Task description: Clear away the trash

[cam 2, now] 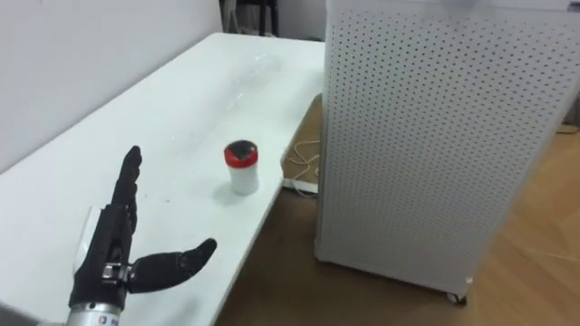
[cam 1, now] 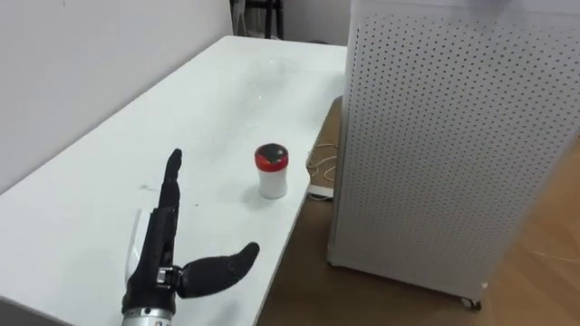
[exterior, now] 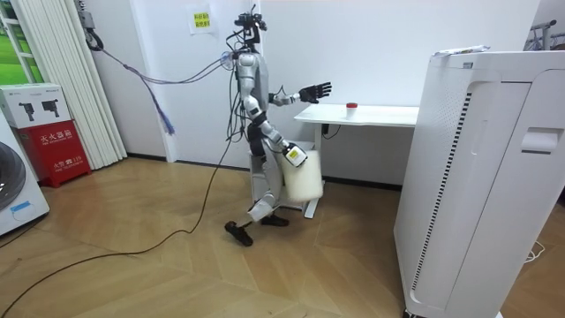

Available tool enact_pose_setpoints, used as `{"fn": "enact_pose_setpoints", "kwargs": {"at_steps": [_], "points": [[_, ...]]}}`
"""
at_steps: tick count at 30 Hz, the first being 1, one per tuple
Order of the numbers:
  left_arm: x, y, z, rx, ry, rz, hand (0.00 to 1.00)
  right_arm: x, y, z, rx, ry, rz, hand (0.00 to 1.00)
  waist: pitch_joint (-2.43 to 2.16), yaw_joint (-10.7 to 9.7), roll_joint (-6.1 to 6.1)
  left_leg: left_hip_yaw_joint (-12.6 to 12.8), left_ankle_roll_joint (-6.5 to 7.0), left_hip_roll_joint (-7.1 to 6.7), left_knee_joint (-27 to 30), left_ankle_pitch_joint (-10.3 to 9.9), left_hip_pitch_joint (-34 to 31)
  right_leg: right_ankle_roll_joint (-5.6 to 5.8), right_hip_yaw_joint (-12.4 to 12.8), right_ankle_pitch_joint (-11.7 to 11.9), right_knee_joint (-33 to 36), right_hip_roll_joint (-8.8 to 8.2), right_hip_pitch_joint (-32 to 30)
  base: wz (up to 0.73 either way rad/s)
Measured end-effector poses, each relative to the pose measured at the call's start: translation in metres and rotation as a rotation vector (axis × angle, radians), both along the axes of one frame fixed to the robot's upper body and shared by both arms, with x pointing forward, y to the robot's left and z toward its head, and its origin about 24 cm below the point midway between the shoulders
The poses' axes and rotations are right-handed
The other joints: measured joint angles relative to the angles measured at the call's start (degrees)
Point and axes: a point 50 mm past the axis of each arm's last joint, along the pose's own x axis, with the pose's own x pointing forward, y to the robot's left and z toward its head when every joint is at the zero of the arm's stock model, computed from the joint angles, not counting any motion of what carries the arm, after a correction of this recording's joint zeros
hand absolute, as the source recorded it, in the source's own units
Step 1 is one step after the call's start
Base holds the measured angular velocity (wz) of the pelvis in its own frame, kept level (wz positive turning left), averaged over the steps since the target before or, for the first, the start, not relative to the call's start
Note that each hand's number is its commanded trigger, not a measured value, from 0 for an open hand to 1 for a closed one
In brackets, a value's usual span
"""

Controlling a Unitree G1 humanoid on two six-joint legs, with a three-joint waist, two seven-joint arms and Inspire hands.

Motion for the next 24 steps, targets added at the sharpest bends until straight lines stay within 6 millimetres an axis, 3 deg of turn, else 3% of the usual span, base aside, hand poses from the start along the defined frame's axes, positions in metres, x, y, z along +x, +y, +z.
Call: {"fn": "enact_pose_setpoints", "kwargs": {"at_steps": [1,3,4,7,8,10,11,12,13,14,19,22,23,24], "points": [[0.000,0.000,0.000,-0.002,0.000,0.003,0.00,0.002,0.000,0.001,0.001,-0.008,0.002,1.00,0.04,-0.22,0.29,-0.32,0.12,0.05,-0.01,-0.26,0.12,0.15,-0.75,-0.19,0.19,-0.34,-0.40,0.07],[0.000,-0.001,0.000,0.000,0.001,-0.002,0.00,0.004,0.002,0.002,0.008,-0.013,0.008,1.00,0.23,-0.34,0.79,-1.17,0.34,0.42,-1.43,-0.55,0.92,0.27,-2.75,-4.16,-0.86,-0.65,-3.52,0.06],[0.000,-0.001,-0.001,0.003,0.001,-0.003,0.00,0.004,0.002,0.002,0.011,-0.011,0.011,1.00,0.25,-0.20,0.80,-1.18,0.35,0.59,-2.10,-0.56,1.29,0.11,-2.81,-5.01,-1.63,-0.47,-4.49,-0.06],[-0.001,-0.001,-0.001,0.003,0.003,-0.002,0.00,0.001,0.001,0.000,0.009,0.002,0.008,1.00,0.50,0.78,1.33,-1.78,-0.14,2.38,-5.24,-0.85,4.23,-0.37,-3.22,-6.49,-12.15,3.00,-7.85,-0.10],[-0.001,-0.001,-0.001,0.003,0.003,-0.002,0.00,0.000,0.001,0.000,0.010,0.007,0.008,1.00,0.63,0.40,1.56,-2.93,-0.40,2.93,-6.09,-1.02,5.26,-0.67,-2.92,-6.29,-18.87,4.77,-8.10,0.28],[-0.001,-0.003,-0.002,0.004,0.007,-0.012,0.00,0.001,0.002,0.000,0.016,0.009,0.009,1.00,0.57,-0.19,1.50,-4.47,-0.79,3.27,-7.37,-1.21,6.57,-1.33,-2.55,-4.13,-29.95,7.06,-8.10,0.39],[-0.001,-0.005,-0.003,0.005,0.016,-0.019,0.00,0.002,0.002,0.000,0.011,0.007,0.011,1.00,0.48,-0.76,1.60,-5.72,-1.15,3.36,-7.72,-1.41,7.24,-1.88,-1.71,0.11,-34.73,8.24,-7.90,0.52],[-0.001,-0.006,-0.004,0.006,0.019,-0.026,0.00,0.001,0.002,0.000,0.005,0.007,0.014,1.00,-0.04,-1.17,1.43,-7.08,-1.52,3.35,-8.10,-1.61,7.66,-2.72,-1.12,4.32,-36.78,9.49,-7.30,0.52],[-0.002,-0.007,-0.004,0.005,0.022,-0.028,0.00,0.001,0.001,0.000,0.000,0.008,0.018,1.00,-0.29,-1.11,1.68,-7.64,-1.73,3.60,-8.50,-1.71,8.06,-2.37,-0.80,5.01,-37.15,10.05,-6.74,0.30],[-0.002,-0.007,-0.005,0.011,0.027,-0.033,0.00,0.002,0.001,0.000,0.000,0.006,0.020,1.00,-0.49,-0.54,2.04,-7.84,-2.32,4.54,-9.29,-1.72,8.98,-2.77,-1.08,5.20,-38.54,10.71,-5.30,0.08],[-0.002,-0.001,-0.003,0.044,0.022,-0.006,0.00,0.006,0.003,0.002,0.010,0.001,0.070,1.00,-0.56,-0.50,1.92,-6.74,-5.08,7.53,-13.12,-1.47,14.38,-4.66,-3.45,3.93,-40.41,12.67,-0.32,0.09],[-0.001,0.002,-0.003,0.044,0.019,0.012,0.00,0.010,0.003,0.005,-0.004,-0.017,0.099,1.00,-0.55,-0.52,1.93,-4.05,-8.39,9.18,-11.49,-2.69,14.61,-6.10,-5.34,2.99,-40.60,13.84,0.73,-0.08],[-0.001,0.003,-0.003,0.045,0.020,0.016,0.00,0.011,0.003,0.006,-0.006,-0.019,0.105,1.00,-0.37,-0.51,1.70,-2.78,-11.25,9.50,-7.90,-3.10,13.31,-6.43,-4.78,2.79,-41.66,13.60,1.87,0.00],[-0.001,0.004,-0.005,0.045,0.033,0.017,0.00,0.011,0.004,0.005,-0.007,-0.016,0.110,1.00,0.27,-0.70,0.59,-1.89,-13.66,9.46,-2.42,-3.01,10.44,-6.41,-2.10,2.70,-43.37,13.02,3.54,0.05]]}}
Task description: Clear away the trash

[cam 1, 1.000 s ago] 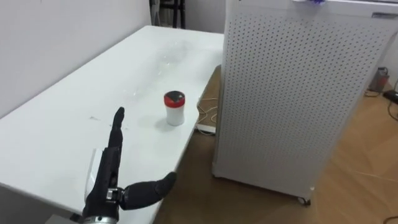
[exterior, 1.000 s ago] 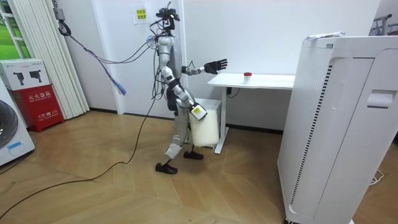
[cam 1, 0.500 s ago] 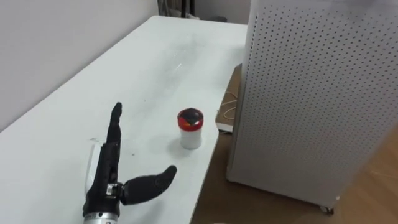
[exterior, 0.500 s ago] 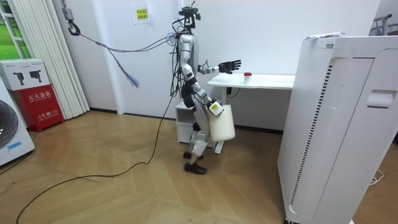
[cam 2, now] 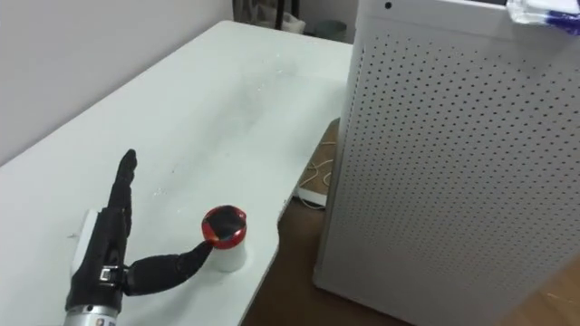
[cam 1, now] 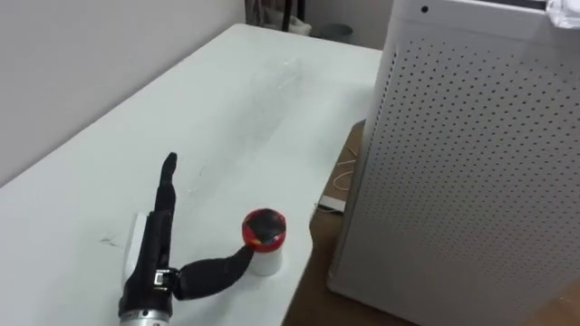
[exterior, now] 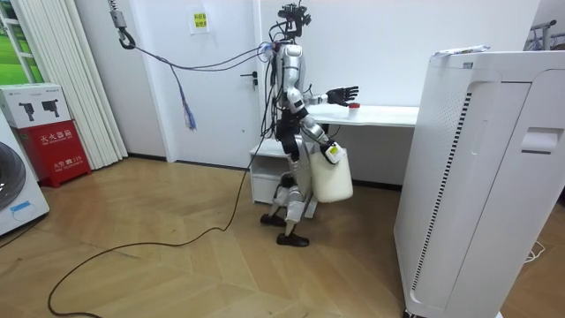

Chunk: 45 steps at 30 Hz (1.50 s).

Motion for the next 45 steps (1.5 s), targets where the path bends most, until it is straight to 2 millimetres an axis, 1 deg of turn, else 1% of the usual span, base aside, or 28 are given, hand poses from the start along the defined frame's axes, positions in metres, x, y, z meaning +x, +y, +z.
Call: {"fn": "enact_pose_setpoints", "kwargs": {"at_steps": [1,2,3,4,5,7,9,10,12,17,20,24,33,39,42,45], "points": [[0.000,0.000,-0.001,0.001,0.006,-0.003,0.00,-0.001,0.000,0.000,0.000,0.002,-0.002,1.00,0.00,-0.19,-0.07,0.07,0.33,0.70,0.00,-0.38,-1.13,0.08,1.21,-0.03,-0.21,0.01,0.37,0.36],[0.001,-0.003,0.000,-0.001,0.003,-0.019,0.00,-0.002,-0.002,-0.002,-0.005,0.005,-0.010,1.00,-0.08,-0.94,0.35,0.01,0.04,4.00,-3.91,0.40,-3.86,0.59,1.87,-0.37,0.29,0.55,0.17,0.48],[0.001,-0.007,-0.001,-0.008,0.007,-0.031,0.00,-0.003,-0.004,-0.003,-0.012,0.019,-0.019,1.00,-0.01,-1.29,-0.15,1.96,2.49,5.48,-5.54,2.06,-5.12,1.64,2.21,-1.76,1.38,0.49,-0.34,0.45],[-0.001,-0.008,-0.003,-0.011,0.014,-0.032,0.00,-0.003,-0.004,-0.004,-0.015,0.025,-0.019,1.00,-0.19,-1.08,-0.37,2.85,2.95,5.53,-5.67,2.36,-5.11,1.86,1.76,-2.03,1.73,0.25,-0.76,0.24],[-0.004,-0.009,-0.006,-0.009,0.028,-0.037,0.00,-0.001,-0.006,-0.002,-0.018,0.020,-0.013,1.00,-0.18,-0.96,-0.47,2.60,3.13,5.33,-5.80,2.53,-5.23,2.06,0.38,-2.22,1.97,0.00,-1.14,0.06],[-0.007,-0.010,-0.009,-0.009,0.044,-0.042,0.00,0.004,-0.007,0.000,-0.017,0.014,0.006,1.00,-0.16,-0.95,-0.42,2.45,3.08,4.97,-6.04,2.57,-5.17,1.73,-1.65,-2.45,1.78,-0.14,-1.47,0.02],[-0.007,-0.012,-0.011,-0.021,0.055,-0.054,0.00,0.004,-0.006,0.000,-0.013,0.020,0.034,1.00,-0.14,-1.82,-0.33,2.07,2.89,4.63,-7.33,2.95,-4.71,1.54,-2.87,-2.49,0.69,-0.61,-0.46,0.07],[-0.007,-0.012,-0.012,-0.023,0.061,-0.057,0.00,0.002,-0.005,-0.001,-0.009,0.025,0.036,1.00,-0.13,-1.89,-0.33,2.10,2.82,4.60,-7.76,3.07,-4.40,1.52,-3.11,-2.49,0.63,-0.75,-0.30,0.06],[-0.009,-0.012,-0.017,-0.023,0.086,-0.066,0.00,-0.002,-0.003,-0.003,0.003,0.038,0.045,1.00,-0.14,-3.05,-0.19,2.04,2.66,4.10,-8.45,3.39,-3.81,1.32,-3.74,-2.59,-0.07,-0.80,0.55,0.07],[-0.011,-0.018,-0.020,-0.015,0.117,-0.128,0.00,-0.002,0.002,-0.003,0.016,0.040,0.069,1.00,-0.34,-3.23,-0.11,2.77,2.69,3.79,-10.61,4.03,-3.06,1.25,-3.19,-2.54,-1.02,-0.71,0.39,-0.05],[-0.012,-0.020,-0.023,-0.005,0.139,-0.164,0.00,-0.003,0.003,-0.003,0.029,0.046,0.078,1.00,-0.56,-3.16,0.07,3.13,2.78,3.76,-10.62,4.12,-2.87,1.26,-2.86,-2.43,-0.91,-0.72,0.33,-0.07],[-0.014,-0.024,-0.029,0.003,0.181,-0.211,0.00,-0.003,0.007,-0.004,0.041,0.049,0.089,1.00,-0.56,-3.11,0.07,3.85,2.80,3.79,-11.53,4.13,-2.22,1.26,-2.31,-2.43,-0.98,-0.71,0.29,-0.10],[-0.015,-0.028,-0.031,0.015,0.201,-0.273,0.00,-0.003,0.007,-0.004,0.025,0.050,0.111,1.00,-0.57,-3.10,0.07,4.09,2.80,3.78,-11.85,4.13,-2.03,1.26,-2.39,-2.43,-1.05,-0.73,0.29,0.00],[-0.016,-0.027,-0.034,0.018,0.215,-0.270,0.00,-0.004,0.007,-0.004,0.027,0.050,0.111,1.00,-0.56,-3.24,0.02,4.35,2.82,3.76,-11.87,4.16,-1.38,1.29,-2.27,-2.41,-1.08,-0.85,0.81,-0.01],[-0.017,-0.026,-0.038,0.013,0.235,-0.262,0.00,-0.004,0.008,-0.004,0.028,0.051,0.111,1.00,-0.58,-3.24,-0.06,4.36,2.82,3.80,-11.87,4.15,-1.06,1.39,-1.78,-2.35,-1.97,-0.67,1.34,0.00],[-0.017,-0.026,-0.039,0.007,0.238,-0.260,0.00,-0.004,0.008,-0.004,0.029,0.051,0.111,1.00,-0.58,-3.22,-0.11,4.37,2.82,3.80,-11.90,4.15,-1.07,1.47,-1.84,-2.22,-1.95,-0.59,1.52,0.00]]}}
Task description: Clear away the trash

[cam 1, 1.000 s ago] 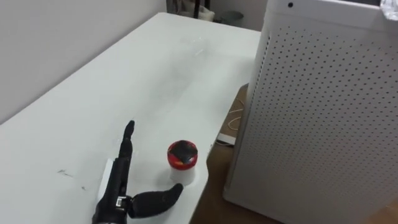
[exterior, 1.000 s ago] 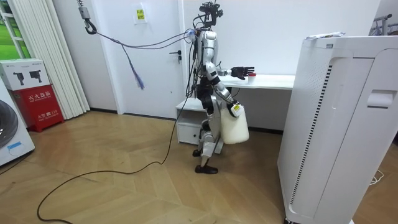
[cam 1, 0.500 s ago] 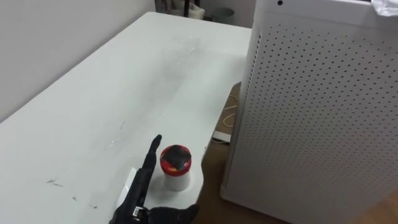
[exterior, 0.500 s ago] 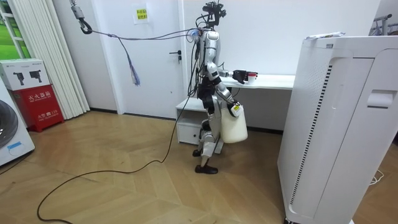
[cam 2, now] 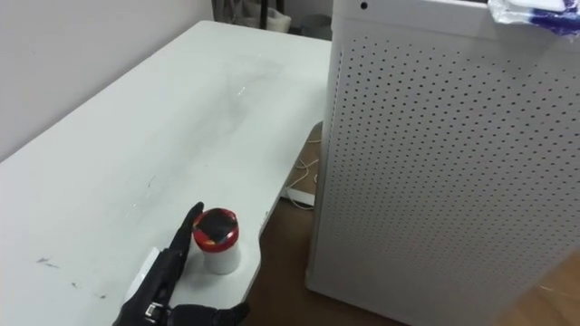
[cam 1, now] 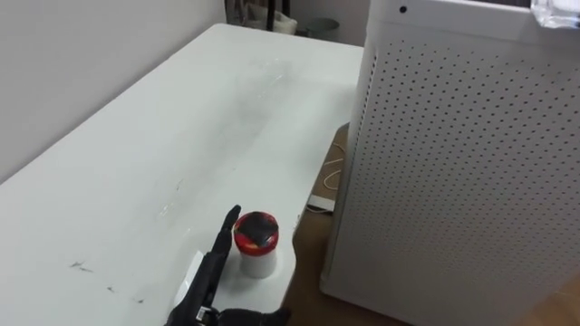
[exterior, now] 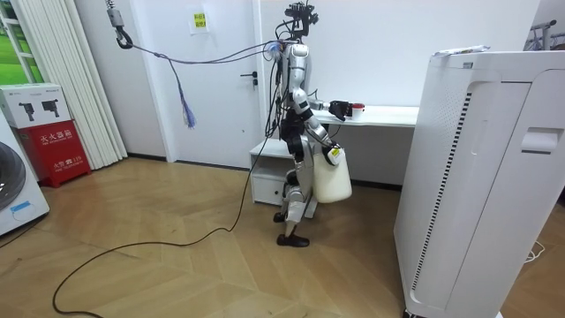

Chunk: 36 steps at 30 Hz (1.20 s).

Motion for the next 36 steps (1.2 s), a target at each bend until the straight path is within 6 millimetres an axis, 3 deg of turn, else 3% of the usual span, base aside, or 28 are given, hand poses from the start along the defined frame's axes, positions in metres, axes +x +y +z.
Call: {"fn": "enact_pose_setpoints", "kwargs": {"at_steps": [10,23,36], "points": [[0.004,0.003,0.000,-0.080,0.014,0.047,0.00,0.001,-0.001,0.001,-0.015,-0.014,-0.017,1.00,0.12,0.12,-0.30,0.48,0.00,0.04,-0.90,0.00,1.24,0.02,0.23,0.00,-0.21,0.13,0.69,-0.02],[0.014,0.004,0.002,-0.218,0.005,0.196,0.00,0.000,0.003,0.000,-0.026,-0.017,-0.024,1.00,-0.06,0.20,-0.61,0.73,0.00,0.14,-1.94,0.01,2.30,0.08,0.49,0.14,-1.13,0.34,1.50,-0.01],[0.020,0.002,0.002,-0.250,0.011,0.271,0.00,-0.007,0.010,-0.004,-0.022,-0.004,-0.051,1.00,0.00,-1.05,-0.40,0.85,0.00,0.12,-2.22,0.01,2.99,0.18,0.58,0.39,-1.93,0.39,2.40,0.00]]}}
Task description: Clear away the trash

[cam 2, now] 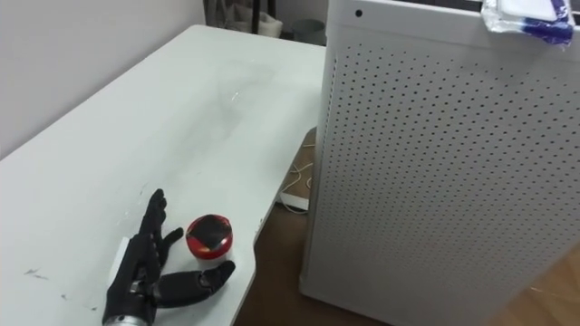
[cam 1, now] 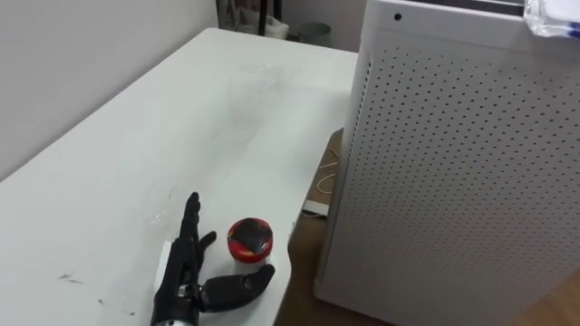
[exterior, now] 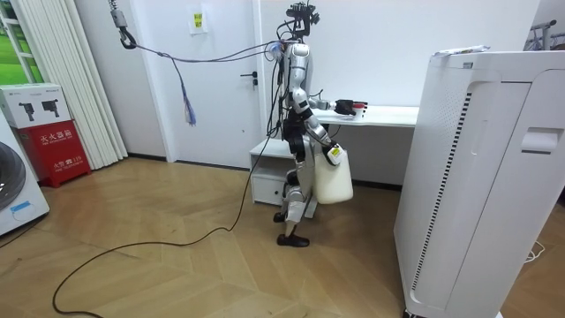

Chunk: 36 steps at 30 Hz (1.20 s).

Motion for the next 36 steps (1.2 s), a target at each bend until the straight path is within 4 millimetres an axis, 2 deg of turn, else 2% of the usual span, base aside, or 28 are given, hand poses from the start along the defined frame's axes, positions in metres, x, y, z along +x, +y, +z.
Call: {"fn": "enact_pose_setpoints", "kwargs": {"at_steps": [8,9,10,11,12,13,25,30,36], "points": [[0.004,-0.003,0.001,-0.008,0.008,-0.007,0.01,-0.005,0.003,-0.003,0.013,0.021,0.000,1.00,0.04,-1.25,0.00,0.25,0.00,0.00,-0.01,0.00,0.03,0.00,0.12,0.01,0.10,-0.02,-0.31,-0.01],[0.005,-0.006,0.002,-0.010,0.007,-0.015,0.09,-0.006,0.003,-0.003,0.010,0.030,0.000,1.00,0.05,-1.23,0.03,0.47,0.00,0.01,-0.02,0.00,0.05,-0.01,0.34,0.02,0.14,0.00,-0.64,-0.07],[0.006,-0.007,0.002,-0.010,0.006,-0.019,0.22,-0.006,0.003,-0.004,0.008,0.036,0.001,1.00,0.06,-1.18,0.05,0.58,0.00,0.01,-0.02,0.00,0.05,0.00,0.47,0.02,0.16,0.01,-0.68,-0.09],[0.009,-0.009,0.003,-0.006,0.009,-0.029,0.55,-0.007,0.004,-0.004,0.008,0.044,0.005,1.00,0.06,-1.16,0.05,0.72,0.00,0.03,-0.05,0.00,0.03,0.01,0.68,0.06,0.19,0.05,-0.68,-0.10],[0.011,-0.009,0.004,-0.006,0.008,-0.028,0.71,-0.007,0.005,-0.005,0.011,0.047,0.015,1.00,0.09,-1.17,0.08,0.96,0.00,0.06,-0.09,0.00,0.01,0.03,0.98,0.16,0.19,0.11,-0.66,-0.10],[0.012,-0.010,0.004,-0.006,0.008,-0.030,1.00,-0.008,0.006,-0.005,0.012,0.049,0.018,1.00,0.10,-1.18,0.10,1.06,0.01,0.07,-0.11,0.00,0.01,0.04,1.09,0.20,0.18,0.13,-0.69,-0.11],[0.019,-0.018,0.005,-0.009,0.026,-0.066,1.00,-0.010,0.011,-0.006,0.030,0.077,0.045,1.00,0.16,-2.11,0.19,1.91,0.09,0.06,-0.44,0.05,-0.03,0.20,1.69,0.44,0.01,0.10,-1.07,-0.03],[0.022,-0.032,0.007,-0.003,0.025,-0.138,1.00,-0.009,0.012,-0.006,0.030,0.074,0.046,1.00,0.16,-2.33,0.19,1.85,0.09,0.05,-0.47,0.05,-0.06,0.22,1.97,0.46,-0.07,0.11,-1.07,0.00],[0.024,-0.039,0.004,-0.006,0.038,-0.181,1.00,-0.009,0.012,-0.006,0.033,0.073,0.040,1.00,0.22,-2.51,0.28,1.93,0.09,0.11,-0.46,0.05,-0.06,0.19,2.22,0.49,-0.08,0.17,-1.11,-0.01]]}}
